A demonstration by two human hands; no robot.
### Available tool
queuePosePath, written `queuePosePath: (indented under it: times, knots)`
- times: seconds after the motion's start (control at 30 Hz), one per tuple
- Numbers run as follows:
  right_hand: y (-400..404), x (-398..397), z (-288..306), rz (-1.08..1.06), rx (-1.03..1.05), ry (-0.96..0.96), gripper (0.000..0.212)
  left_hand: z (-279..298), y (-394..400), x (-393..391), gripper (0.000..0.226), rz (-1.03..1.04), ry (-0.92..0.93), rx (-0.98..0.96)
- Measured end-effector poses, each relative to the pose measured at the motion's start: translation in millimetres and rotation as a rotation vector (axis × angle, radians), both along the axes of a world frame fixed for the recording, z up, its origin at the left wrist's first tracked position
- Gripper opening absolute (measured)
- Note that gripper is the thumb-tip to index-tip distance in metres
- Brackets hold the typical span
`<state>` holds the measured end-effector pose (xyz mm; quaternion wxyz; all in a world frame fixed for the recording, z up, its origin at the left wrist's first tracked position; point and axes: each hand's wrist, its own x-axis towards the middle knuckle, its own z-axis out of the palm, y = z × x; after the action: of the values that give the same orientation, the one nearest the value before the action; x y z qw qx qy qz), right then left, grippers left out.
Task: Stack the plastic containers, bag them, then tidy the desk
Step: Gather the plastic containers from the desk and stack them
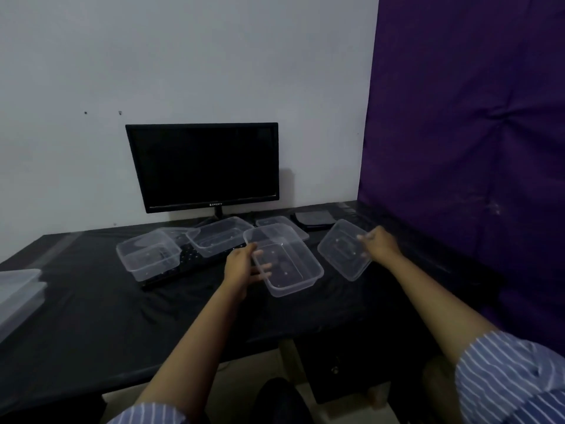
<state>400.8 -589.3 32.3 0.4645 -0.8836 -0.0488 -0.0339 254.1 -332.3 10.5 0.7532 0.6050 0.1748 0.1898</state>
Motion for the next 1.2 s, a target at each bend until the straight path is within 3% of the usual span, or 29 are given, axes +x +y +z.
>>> queuePosePath:
  times: [0.07, 0.17, 0.37, 0.57, 0.77, 1.0, 1.2]
  knots:
    - [13, -8, 7, -0.025, 0.187, -0.064, 0.019, 1, 5, -3, 0.038, 0.029, -0.017, 0.004]
    - [38, -19, 16, -0.067, 0.279, -0.180, 0.022, 3, 16, -10, 0.040, 0.111, -0.064, -0.015]
    - [101, -47, 20, 0.148, 0.534, 0.003, 0.033, 8, 39, -23, 0.048, 0.262, -0.119, -0.076]
    - [160, -75, -4, 0.259, 0.730, 0.190, 0.037, 16, 53, -39, 0.052, 0.253, -0.168, -0.178]
    - [202, -102, -13, 0.337, 0.825, 0.237, 0.037, 23, 62, -58, 0.055, 0.137, -0.211, -0.202]
    - [224, -122, -14, 0.361, 0.873, 0.309, 0.036, 22, 72, -62, 0.059, 0.127, -0.225, -0.082]
    - [232, -128, -15, 0.387, 0.867, 0.301, 0.036, 23, 77, -63, 0.062, 0.080, -0.246, -0.132]
